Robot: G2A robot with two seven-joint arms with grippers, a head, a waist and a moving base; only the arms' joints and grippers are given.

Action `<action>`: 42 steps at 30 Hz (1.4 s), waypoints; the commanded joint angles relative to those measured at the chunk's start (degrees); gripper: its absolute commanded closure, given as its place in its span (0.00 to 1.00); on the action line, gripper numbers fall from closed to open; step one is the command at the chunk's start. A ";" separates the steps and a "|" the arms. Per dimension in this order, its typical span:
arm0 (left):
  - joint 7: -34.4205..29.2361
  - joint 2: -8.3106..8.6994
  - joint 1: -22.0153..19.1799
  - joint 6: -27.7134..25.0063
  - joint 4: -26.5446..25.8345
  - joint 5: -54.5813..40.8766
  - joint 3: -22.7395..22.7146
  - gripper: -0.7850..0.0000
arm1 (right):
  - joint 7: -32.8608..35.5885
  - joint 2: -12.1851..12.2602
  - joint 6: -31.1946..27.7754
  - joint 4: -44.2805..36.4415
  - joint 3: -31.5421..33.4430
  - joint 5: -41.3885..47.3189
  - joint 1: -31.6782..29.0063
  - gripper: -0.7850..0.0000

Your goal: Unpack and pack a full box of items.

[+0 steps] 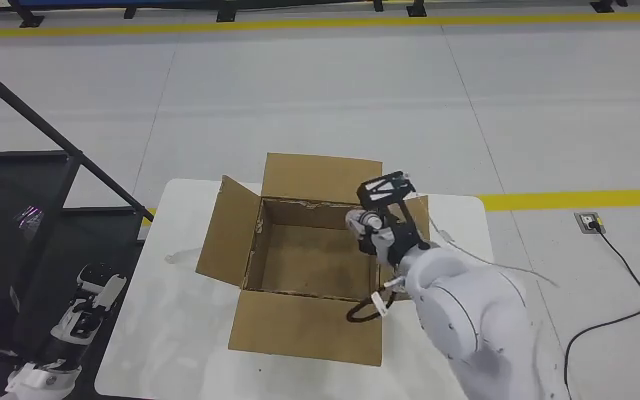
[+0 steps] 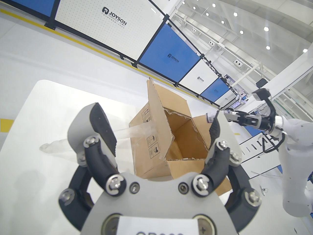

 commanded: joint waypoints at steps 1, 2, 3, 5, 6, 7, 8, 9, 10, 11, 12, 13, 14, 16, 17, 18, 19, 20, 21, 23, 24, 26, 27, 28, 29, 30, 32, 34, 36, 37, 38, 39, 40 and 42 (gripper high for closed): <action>0.00 0.00 0.00 0.00 0.00 0.00 0.00 0.00 | -0.62 0.54 1.41 -5.99 4.98 -3.47 -4.43 1.00; 0.00 0.00 0.00 0.00 0.00 0.00 0.00 0.00 | -1.42 0.75 1.99 -8.26 7.26 -4.94 -6.34 1.00; 0.00 0.00 0.00 0.00 0.00 0.00 0.00 0.00 | -1.95 0.88 2.49 -9.50 8.85 -5.75 -7.69 1.00; 0.00 0.00 0.00 0.00 0.00 0.00 0.00 0.00 | -2.72 1.14 3.72 -11.61 13.47 -6.10 -11.59 1.00; 0.00 0.00 0.00 0.00 0.00 0.00 0.00 0.00 | -2.93 1.25 3.89 -11.86 15.68 -5.90 -13.23 1.00; 0.00 0.00 0.00 0.00 0.00 0.00 0.00 0.00 | -2.80 1.38 3.70 -11.30 18.45 -5.20 -14.99 1.00; 0.00 0.00 0.00 0.00 0.00 0.00 0.00 0.00 | -2.57 1.49 3.29 -10.25 20.40 -4.74 -15.98 1.00; 0.00 0.00 0.00 0.00 0.00 0.00 0.00 0.00 | -2.01 1.61 2.77 -8.61 22.18 -4.35 -16.72 1.00; 0.00 0.00 0.00 0.00 0.00 0.00 0.00 0.00 | -1.60 1.68 2.49 -7.38 23.22 -4.29 -17.06 1.00; 0.00 0.00 0.00 0.00 0.00 0.00 0.00 0.00 | -0.92 1.80 1.63 -4.78 24.65 -3.56 -17.41 1.00; 0.00 0.00 0.00 0.00 0.00 0.00 0.00 0.00 | -0.90 1.82 1.32 -3.46 25.17 -2.61 -17.44 1.00; 0.00 0.00 0.00 0.00 0.00 0.00 0.00 0.00 | -1.11 1.89 0.58 -0.29 26.08 -1.51 -17.58 1.00; 0.00 0.00 0.00 0.00 0.00 0.00 0.00 0.00 | -1.56 1.96 0.44 2.09 26.67 -1.56 -17.60 1.00; 0.00 0.00 0.00 0.00 0.00 0.00 0.00 0.00 | -2.89 1.99 0.17 6.75 27.22 -0.39 -17.51 1.00; 0.00 0.00 0.00 0.00 0.00 0.00 0.00 0.00 | -3.60 2.03 0.10 9.05 27.50 -0.23 -17.35 1.00; 0.00 0.00 0.00 0.00 0.00 0.00 0.00 0.00 | -4.07 2.05 0.00 10.31 27.63 0.09 -17.12 1.00; 0.00 0.00 0.00 0.00 0.00 0.00 0.00 0.00 | -4.74 2.11 -0.21 12.69 27.86 0.10 -16.76 1.00; 0.00 0.00 0.00 0.00 0.00 0.00 0.00 0.00 | -4.96 2.20 -0.31 14.74 27.95 -0.63 -16.44 1.00; 0.00 0.00 0.00 0.00 0.00 0.00 0.00 0.00 | -5.17 2.22 -0.48 15.84 27.89 -0.54 -16.07 1.00; 0.00 0.00 0.00 0.00 0.00 0.00 0.00 0.00 | -6.07 2.29 -1.02 19.64 27.96 0.39 -14.92 1.00; 0.00 0.00 0.00 0.00 0.00 0.00 0.00 0.00 | -6.26 2.31 -1.15 20.50 27.93 0.50 -14.54 1.00; 0.00 0.00 0.00 0.00 0.00 0.00 0.00 0.00 | -7.03 2.36 -1.56 22.74 27.94 1.34 -13.70 1.00; 0.00 0.00 0.00 0.00 0.00 0.00 0.00 0.00 | -7.25 2.40 -1.62 23.72 27.91 1.27 -13.34 1.00; 0.00 0.00 0.00 0.00 0.00 0.00 0.00 0.00 | -7.18 2.43 -1.72 24.49 27.85 1.55 -12.99 1.00; 0.00 0.00 0.00 0.00 0.00 0.00 0.00 0.00 | -6.82 2.50 -1.76 25.67 27.81 1.36 -12.53 1.00; 0.00 0.00 0.00 0.00 0.00 0.00 0.00 0.00 | -6.74 2.53 -1.81 26.12 27.77 1.32 -12.26 1.00; 0.00 0.00 0.00 0.00 0.00 0.00 0.00 0.00 | -6.62 2.62 -1.87 27.45 27.71 1.50 -11.59 0.83; 0.00 0.00 0.00 0.00 0.00 0.00 0.00 0.00 | -6.65 2.68 -1.90 28.11 27.62 1.55 -11.25 0.75; 0.00 0.00 0.00 0.00 0.00 0.00 0.00 0.00 | -6.76 2.75 -1.82 28.74 27.59 1.63 -11.02 0.75; 0.00 0.00 0.00 0.00 0.00 0.00 0.00 0.00 | -7.11 2.78 -1.65 29.22 27.62 1.77 -10.94 0.73; 0.00 0.00 0.00 0.00 0.00 0.00 0.00 0.00 | -7.18 2.82 -1.50 29.62 27.63 1.54 -10.92 0.74; 0.00 0.00 0.00 0.00 0.00 0.00 0.00 0.00 | -7.28 2.86 -1.47 30.05 27.53 1.27 -10.76 0.75; 0.00 0.00 0.00 0.00 0.00 0.00 0.00 0.00 | -7.47 2.88 -1.48 30.41 27.49 1.44 -10.59 0.74; 0.00 0.00 0.00 0.00 0.00 0.00 0.00 0.00 | -7.75 2.95 -1.30 31.23 27.47 1.40 -10.33 0.67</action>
